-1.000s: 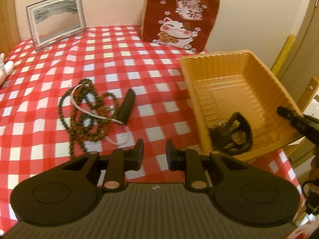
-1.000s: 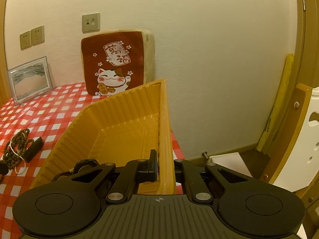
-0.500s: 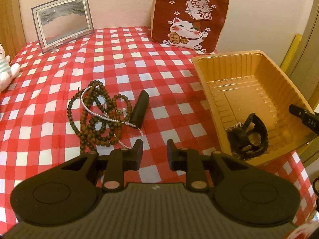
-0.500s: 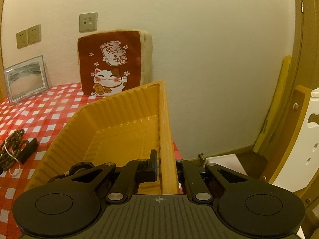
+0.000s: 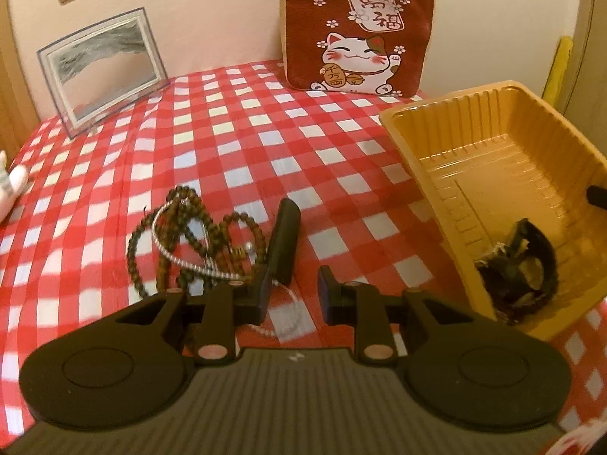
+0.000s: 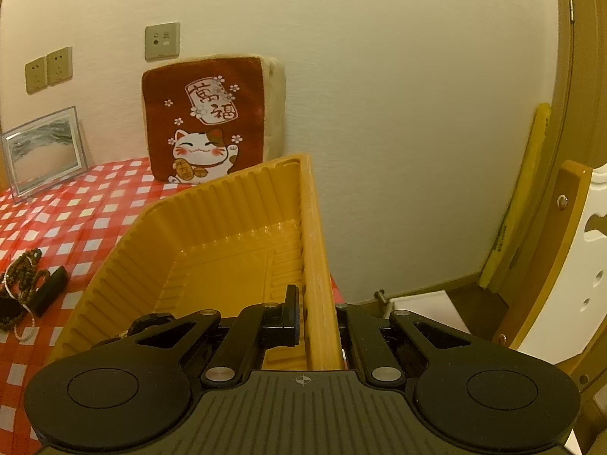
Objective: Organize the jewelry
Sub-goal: 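Grasp the black cylindrical case on the cloth with the left gripper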
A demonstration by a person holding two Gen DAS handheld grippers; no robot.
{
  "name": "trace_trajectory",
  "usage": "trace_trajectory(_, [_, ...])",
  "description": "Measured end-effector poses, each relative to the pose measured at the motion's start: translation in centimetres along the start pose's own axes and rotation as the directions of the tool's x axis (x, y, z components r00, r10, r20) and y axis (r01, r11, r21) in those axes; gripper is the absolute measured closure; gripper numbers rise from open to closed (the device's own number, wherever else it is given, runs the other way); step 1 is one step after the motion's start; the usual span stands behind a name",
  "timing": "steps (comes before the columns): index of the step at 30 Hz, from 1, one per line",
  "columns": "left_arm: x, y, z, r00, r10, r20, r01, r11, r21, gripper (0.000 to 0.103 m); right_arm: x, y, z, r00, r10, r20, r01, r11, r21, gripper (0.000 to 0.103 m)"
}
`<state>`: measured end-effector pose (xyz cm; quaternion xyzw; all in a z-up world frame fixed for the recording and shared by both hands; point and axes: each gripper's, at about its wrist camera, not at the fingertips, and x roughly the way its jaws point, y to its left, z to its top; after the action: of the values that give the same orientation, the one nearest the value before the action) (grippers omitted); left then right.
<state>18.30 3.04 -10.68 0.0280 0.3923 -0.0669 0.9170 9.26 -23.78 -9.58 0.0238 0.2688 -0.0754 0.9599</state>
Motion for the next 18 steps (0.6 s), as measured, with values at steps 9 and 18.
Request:
trace_trajectory(9, [3.8,0.2,1.3,1.000,0.024,0.009,-0.025,0.996,0.086,0.080,0.3,-0.3,0.0,1.000,-0.009,-0.018,0.009,1.000,0.009,0.098])
trace_trajectory(18, [6.8,-0.4,2.4,1.000,0.011,-0.008,-0.010,0.988,0.156,0.080,0.5,-0.3,0.0,1.000,-0.014,-0.026,0.014,1.000,0.012,0.098])
